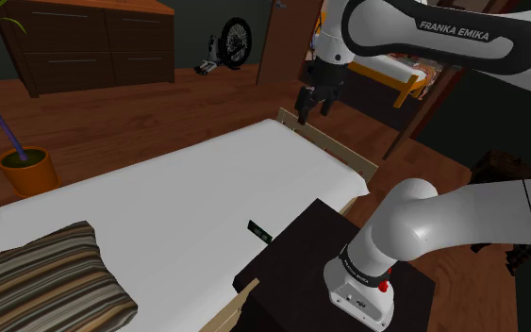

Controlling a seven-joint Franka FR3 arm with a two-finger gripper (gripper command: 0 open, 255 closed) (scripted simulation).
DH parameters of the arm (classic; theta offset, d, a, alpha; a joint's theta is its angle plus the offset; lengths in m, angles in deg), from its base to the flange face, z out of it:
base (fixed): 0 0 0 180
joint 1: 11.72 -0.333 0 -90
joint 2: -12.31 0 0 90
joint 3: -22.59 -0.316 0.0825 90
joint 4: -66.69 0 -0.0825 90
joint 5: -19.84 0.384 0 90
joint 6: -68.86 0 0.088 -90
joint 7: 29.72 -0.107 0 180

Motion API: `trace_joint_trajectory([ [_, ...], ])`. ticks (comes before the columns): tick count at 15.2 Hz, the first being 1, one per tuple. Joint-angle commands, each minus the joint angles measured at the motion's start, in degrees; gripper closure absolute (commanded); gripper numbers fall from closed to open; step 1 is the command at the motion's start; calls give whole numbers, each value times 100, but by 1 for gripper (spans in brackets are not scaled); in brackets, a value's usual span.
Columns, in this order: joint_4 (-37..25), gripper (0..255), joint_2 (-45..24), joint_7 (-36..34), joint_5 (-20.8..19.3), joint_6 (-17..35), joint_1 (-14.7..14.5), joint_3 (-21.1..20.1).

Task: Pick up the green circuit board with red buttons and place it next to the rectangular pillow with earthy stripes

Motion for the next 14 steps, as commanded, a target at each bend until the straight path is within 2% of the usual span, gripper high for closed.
trace_joint_trajectory([
  [1,0,0,0,0,0,0,0,0],
  [8,1285,0,-20,32,147,1248,-188,14],
  [14,2183,0,-395,65,276,2476,-372,6],
])
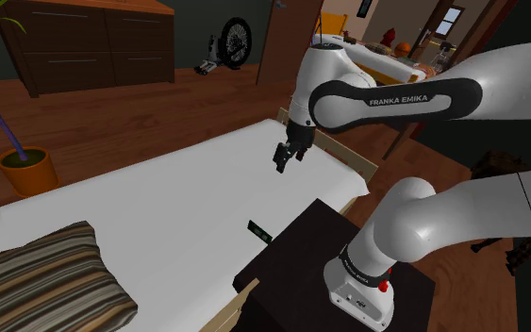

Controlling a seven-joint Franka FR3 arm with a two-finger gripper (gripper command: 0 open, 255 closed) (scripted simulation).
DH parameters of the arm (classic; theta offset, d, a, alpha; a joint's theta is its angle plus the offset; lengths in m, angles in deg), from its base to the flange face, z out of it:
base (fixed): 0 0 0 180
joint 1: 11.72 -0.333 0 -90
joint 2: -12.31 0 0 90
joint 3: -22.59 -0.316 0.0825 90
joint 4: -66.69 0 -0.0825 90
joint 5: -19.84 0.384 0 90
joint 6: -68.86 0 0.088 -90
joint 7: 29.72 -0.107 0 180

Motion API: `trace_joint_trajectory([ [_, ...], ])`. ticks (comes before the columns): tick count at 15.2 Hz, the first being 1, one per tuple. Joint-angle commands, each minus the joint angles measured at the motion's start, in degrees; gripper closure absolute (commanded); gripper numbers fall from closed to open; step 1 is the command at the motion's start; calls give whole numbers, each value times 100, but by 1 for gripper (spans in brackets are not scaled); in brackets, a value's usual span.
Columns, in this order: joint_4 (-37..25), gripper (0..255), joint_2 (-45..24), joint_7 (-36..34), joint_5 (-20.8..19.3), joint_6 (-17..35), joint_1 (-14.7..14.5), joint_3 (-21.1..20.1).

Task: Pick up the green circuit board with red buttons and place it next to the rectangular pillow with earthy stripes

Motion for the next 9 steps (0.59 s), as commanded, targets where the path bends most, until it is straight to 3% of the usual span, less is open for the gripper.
trace_joint_trajectory([
  [1,283,0,-175,-1,53,457,-76,-17],
  [9,1021,0,-1533,66,260,2501,-384,-62],
])
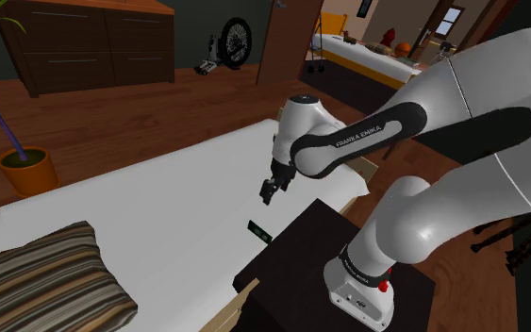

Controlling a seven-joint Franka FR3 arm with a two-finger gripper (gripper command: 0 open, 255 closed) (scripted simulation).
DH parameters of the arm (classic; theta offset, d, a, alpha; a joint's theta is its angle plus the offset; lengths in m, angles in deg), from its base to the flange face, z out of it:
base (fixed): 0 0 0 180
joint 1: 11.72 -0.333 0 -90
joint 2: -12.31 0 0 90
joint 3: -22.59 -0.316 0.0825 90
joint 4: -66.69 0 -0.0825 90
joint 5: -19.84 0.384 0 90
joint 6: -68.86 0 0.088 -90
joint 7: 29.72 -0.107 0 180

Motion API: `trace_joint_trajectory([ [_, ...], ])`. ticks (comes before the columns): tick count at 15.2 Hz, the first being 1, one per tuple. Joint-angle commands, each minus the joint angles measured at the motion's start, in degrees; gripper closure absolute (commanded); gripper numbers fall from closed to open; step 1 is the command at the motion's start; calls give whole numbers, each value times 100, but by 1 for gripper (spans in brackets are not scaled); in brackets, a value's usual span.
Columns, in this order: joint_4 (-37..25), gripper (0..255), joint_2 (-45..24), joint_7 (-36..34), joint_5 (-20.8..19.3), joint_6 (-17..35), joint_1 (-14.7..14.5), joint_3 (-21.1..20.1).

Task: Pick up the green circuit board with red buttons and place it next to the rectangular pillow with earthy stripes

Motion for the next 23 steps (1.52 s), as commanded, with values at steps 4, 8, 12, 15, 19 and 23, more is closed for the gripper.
trace_joint_trajectory([
  [4,205,0,-1244,74,187,1442,-244,-42],
  [8,160,0,-2472,265,497,2604,-489,-82],
  [12,95,0,-3037,345,610,3102,-510,-119],
  [15,30,0,-3451,386,663,3451,-497,-149],
  [19,-10,0,-3670,401,680,3629,-478,-172],
  [23,-10,0,-3670,401,680,3629,-478,-172],
])
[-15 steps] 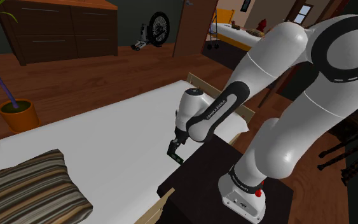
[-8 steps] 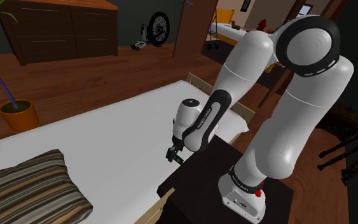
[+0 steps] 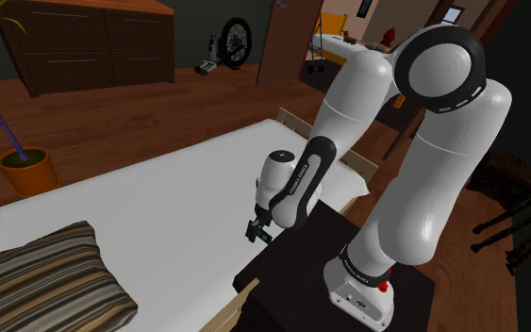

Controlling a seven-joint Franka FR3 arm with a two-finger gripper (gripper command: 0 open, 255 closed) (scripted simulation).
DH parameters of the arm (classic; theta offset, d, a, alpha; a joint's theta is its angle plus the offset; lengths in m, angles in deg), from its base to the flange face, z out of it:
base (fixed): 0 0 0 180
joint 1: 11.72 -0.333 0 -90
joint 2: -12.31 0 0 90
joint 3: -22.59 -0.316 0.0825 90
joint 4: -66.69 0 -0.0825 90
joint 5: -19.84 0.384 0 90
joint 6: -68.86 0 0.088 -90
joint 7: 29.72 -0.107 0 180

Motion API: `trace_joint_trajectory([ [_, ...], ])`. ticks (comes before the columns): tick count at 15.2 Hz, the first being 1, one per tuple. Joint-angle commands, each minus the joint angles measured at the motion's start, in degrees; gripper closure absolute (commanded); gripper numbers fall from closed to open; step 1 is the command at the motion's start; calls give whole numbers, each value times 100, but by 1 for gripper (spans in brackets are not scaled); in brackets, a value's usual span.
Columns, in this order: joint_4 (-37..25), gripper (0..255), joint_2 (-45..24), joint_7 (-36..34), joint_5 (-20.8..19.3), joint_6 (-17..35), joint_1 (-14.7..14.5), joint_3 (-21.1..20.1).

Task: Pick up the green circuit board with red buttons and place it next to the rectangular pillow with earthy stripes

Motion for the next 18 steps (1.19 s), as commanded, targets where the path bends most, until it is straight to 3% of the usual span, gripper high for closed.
trace_joint_trajectory([
  [1,0,0,0,0,0,0,0,0],
  [2,0,255,0,0,0,0,0,0],
  [11,0,255,-2,0,0,2,0,0],
  [18,169,255,977,-90,-102,-808,-44,66],
])
